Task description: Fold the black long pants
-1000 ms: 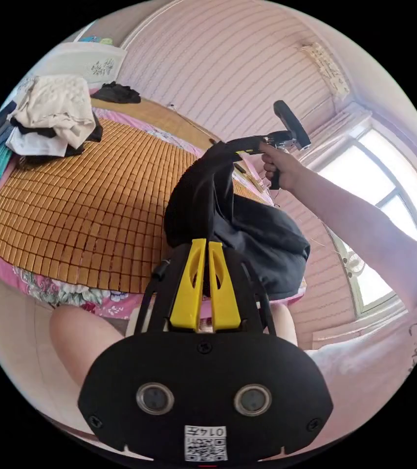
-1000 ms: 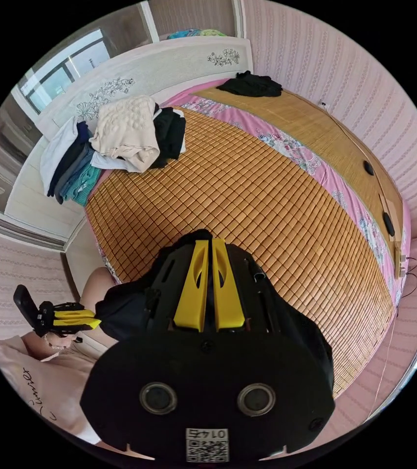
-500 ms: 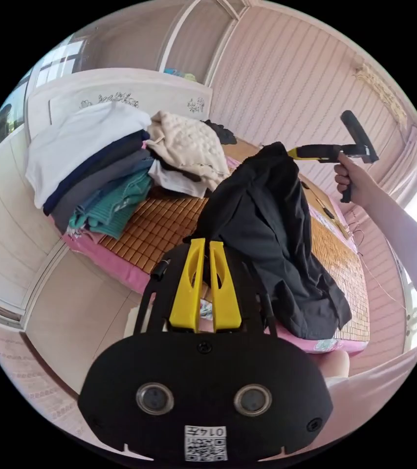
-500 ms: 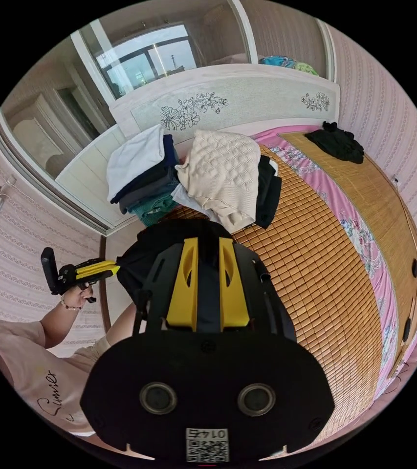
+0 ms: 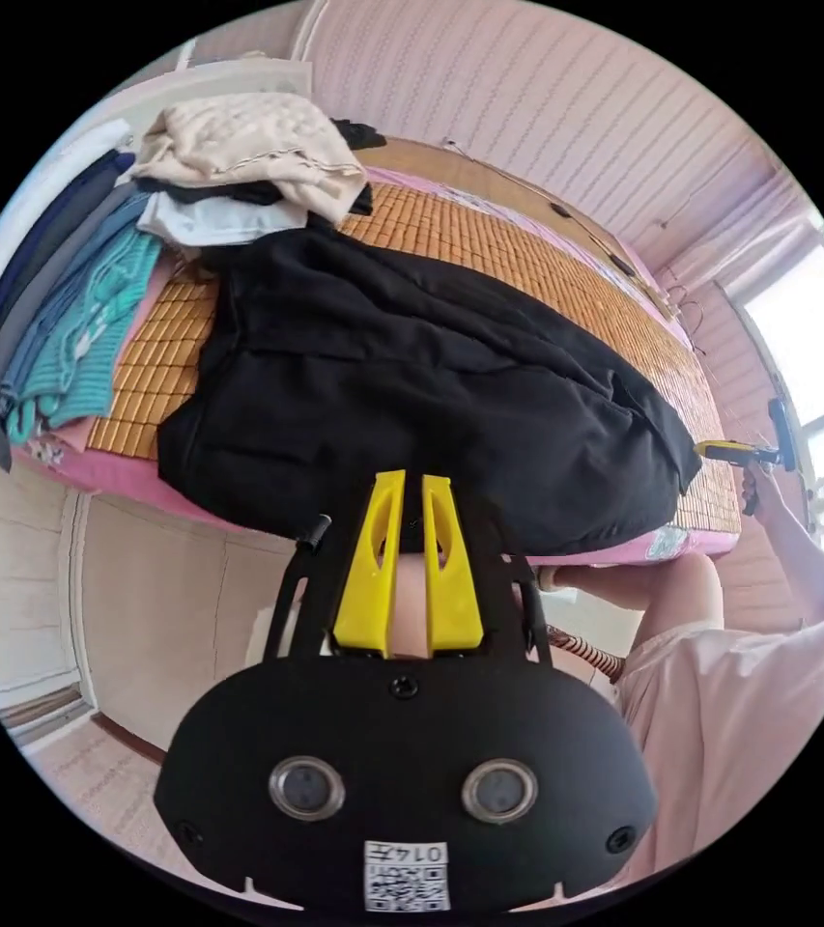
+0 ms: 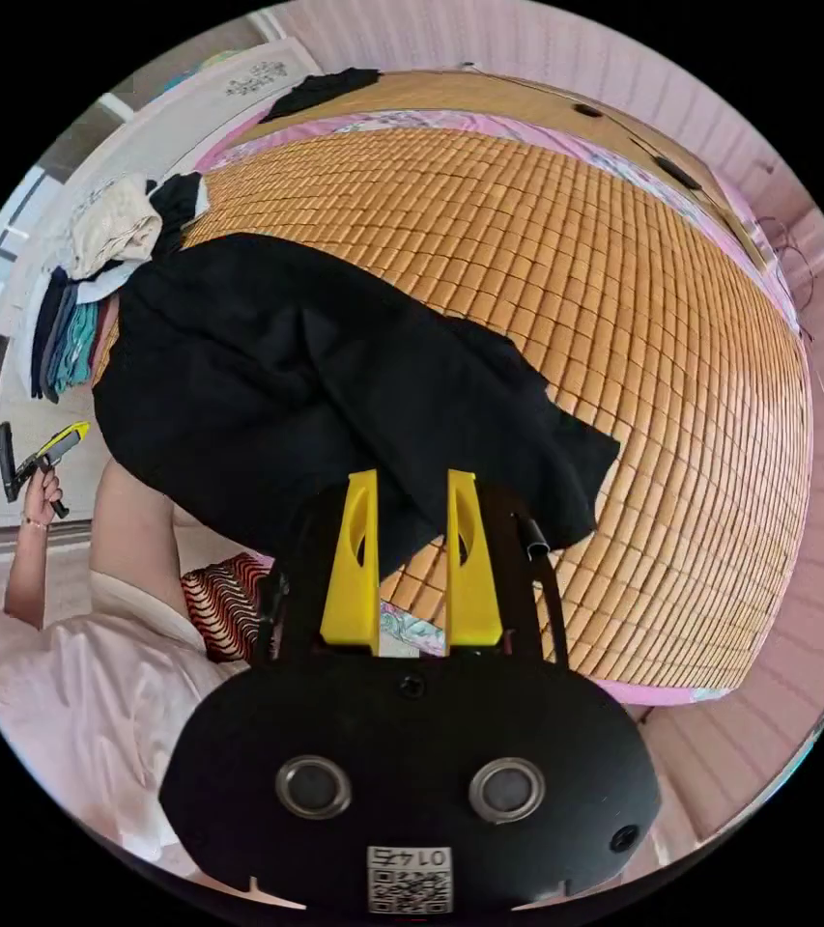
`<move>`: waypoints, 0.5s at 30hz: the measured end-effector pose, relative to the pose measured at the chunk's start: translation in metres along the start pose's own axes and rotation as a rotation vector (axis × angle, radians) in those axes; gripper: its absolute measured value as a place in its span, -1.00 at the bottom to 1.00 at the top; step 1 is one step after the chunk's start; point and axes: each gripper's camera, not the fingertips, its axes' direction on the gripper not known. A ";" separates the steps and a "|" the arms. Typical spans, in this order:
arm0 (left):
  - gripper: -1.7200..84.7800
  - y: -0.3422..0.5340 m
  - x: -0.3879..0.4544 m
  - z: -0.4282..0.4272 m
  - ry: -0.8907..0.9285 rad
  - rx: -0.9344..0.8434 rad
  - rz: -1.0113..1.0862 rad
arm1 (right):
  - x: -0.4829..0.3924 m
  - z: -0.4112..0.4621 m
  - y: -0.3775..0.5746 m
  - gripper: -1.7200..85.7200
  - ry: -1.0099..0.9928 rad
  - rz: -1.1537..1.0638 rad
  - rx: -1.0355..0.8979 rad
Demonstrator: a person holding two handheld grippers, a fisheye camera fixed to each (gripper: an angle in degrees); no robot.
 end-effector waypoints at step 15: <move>-0.82 -0.100 0.297 0.112 0.150 -0.287 0.568 | 0.091 0.045 0.126 -0.79 0.008 0.298 0.044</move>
